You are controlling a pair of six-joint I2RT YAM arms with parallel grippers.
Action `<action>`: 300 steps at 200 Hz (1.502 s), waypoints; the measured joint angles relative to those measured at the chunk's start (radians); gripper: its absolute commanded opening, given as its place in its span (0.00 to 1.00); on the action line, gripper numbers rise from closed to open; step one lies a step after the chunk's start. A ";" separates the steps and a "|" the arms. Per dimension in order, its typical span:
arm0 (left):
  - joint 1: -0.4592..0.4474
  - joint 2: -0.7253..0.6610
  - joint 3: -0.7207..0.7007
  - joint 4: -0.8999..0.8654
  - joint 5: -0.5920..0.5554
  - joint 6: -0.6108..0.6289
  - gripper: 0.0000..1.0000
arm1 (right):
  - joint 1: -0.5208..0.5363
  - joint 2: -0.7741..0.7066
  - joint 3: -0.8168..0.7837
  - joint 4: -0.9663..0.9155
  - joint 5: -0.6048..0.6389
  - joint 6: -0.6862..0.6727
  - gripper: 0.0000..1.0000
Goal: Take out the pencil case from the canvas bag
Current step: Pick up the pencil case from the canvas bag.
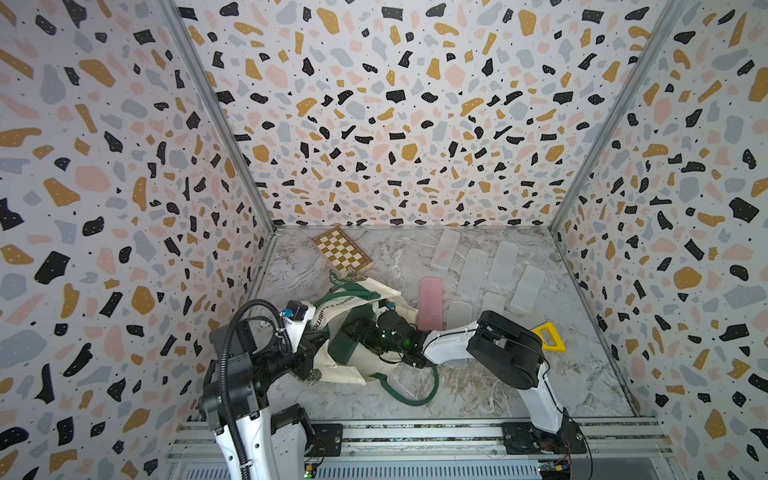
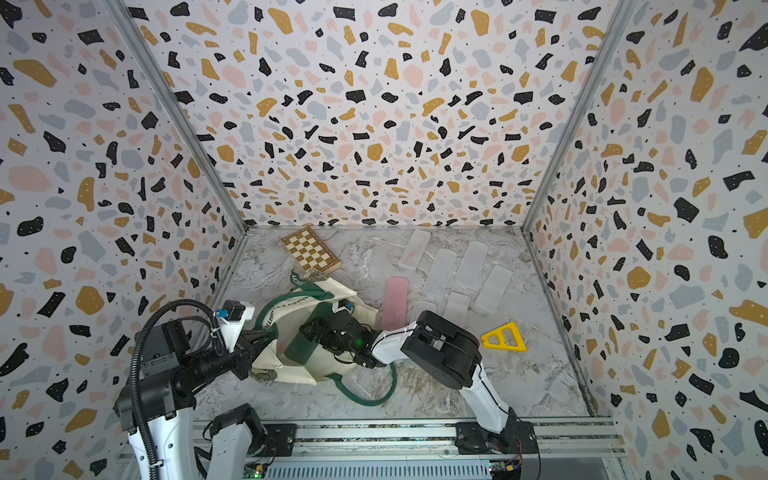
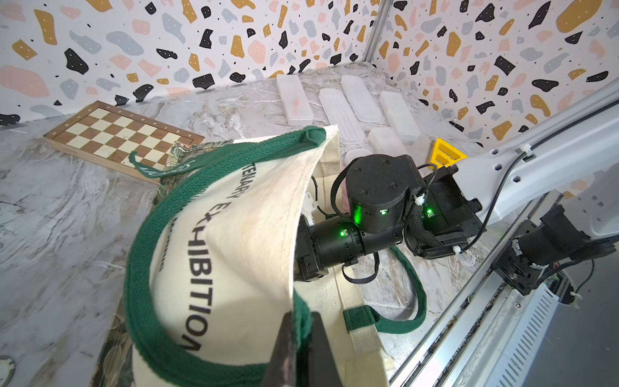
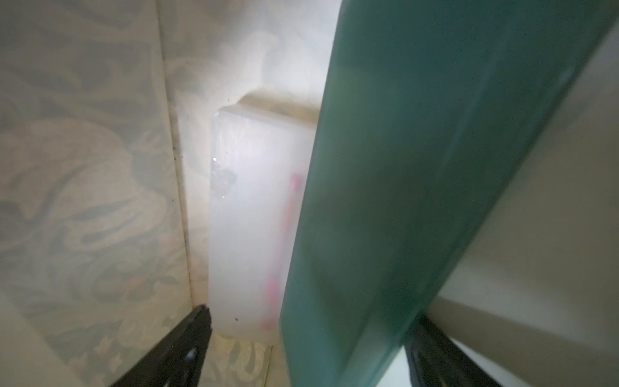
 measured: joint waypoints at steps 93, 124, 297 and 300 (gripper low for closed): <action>0.000 0.001 0.000 0.000 0.003 0.003 0.00 | -0.004 0.141 0.161 0.001 -0.082 -0.013 0.64; 0.002 0.002 0.000 -0.003 0.009 0.003 0.00 | -0.002 0.148 0.138 0.032 -0.098 -0.021 0.53; 0.002 -0.014 -0.002 0.005 0.025 -0.015 0.00 | -0.024 0.008 -0.032 0.136 -0.177 -0.269 0.27; 0.002 -0.015 -0.003 0.006 0.025 -0.016 0.00 | -0.024 -0.002 -0.038 0.129 -0.178 -0.276 0.27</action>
